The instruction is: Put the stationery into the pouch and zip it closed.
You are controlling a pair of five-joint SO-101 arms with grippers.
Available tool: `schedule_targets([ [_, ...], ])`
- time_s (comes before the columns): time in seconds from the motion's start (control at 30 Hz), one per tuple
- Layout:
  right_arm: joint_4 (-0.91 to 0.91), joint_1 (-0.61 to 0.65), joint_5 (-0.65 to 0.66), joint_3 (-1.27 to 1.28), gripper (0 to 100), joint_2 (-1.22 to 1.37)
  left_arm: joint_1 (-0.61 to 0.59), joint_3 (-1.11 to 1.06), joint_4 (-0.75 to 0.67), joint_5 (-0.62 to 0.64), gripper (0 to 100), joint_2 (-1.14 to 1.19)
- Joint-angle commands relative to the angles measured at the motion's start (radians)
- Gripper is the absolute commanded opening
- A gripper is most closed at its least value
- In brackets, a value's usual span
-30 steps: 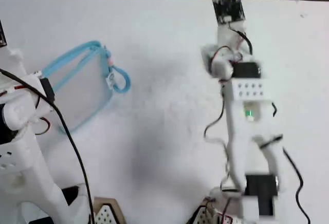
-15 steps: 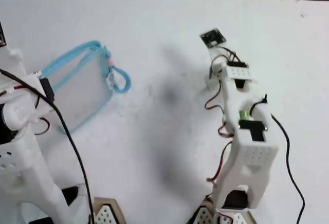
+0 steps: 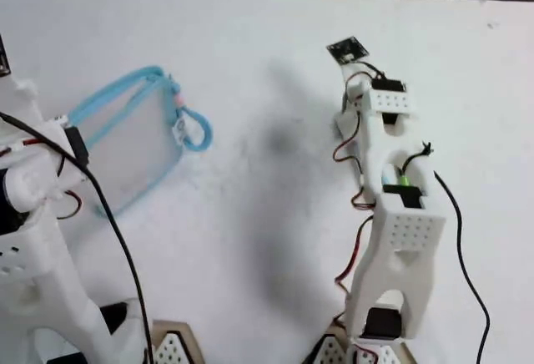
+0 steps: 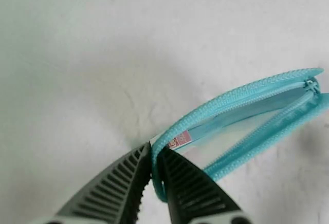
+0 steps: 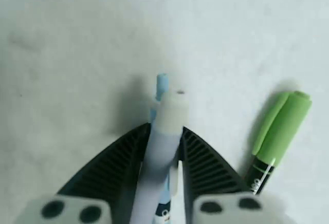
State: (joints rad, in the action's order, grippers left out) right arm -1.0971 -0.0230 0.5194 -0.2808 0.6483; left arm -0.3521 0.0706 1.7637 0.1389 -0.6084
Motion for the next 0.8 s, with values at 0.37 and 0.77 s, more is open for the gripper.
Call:
schedule_targets([
  [0.37,-0.349,0.203,-0.204,-0.319,1.6,-0.056,-0.007,0.014,-0.005,0.003,2,-0.001],
  [0.77,-0.403,0.424,-0.425,-0.529,1.6,-0.183,-0.007,0.014,-0.002,0.003,2,-0.001],
])
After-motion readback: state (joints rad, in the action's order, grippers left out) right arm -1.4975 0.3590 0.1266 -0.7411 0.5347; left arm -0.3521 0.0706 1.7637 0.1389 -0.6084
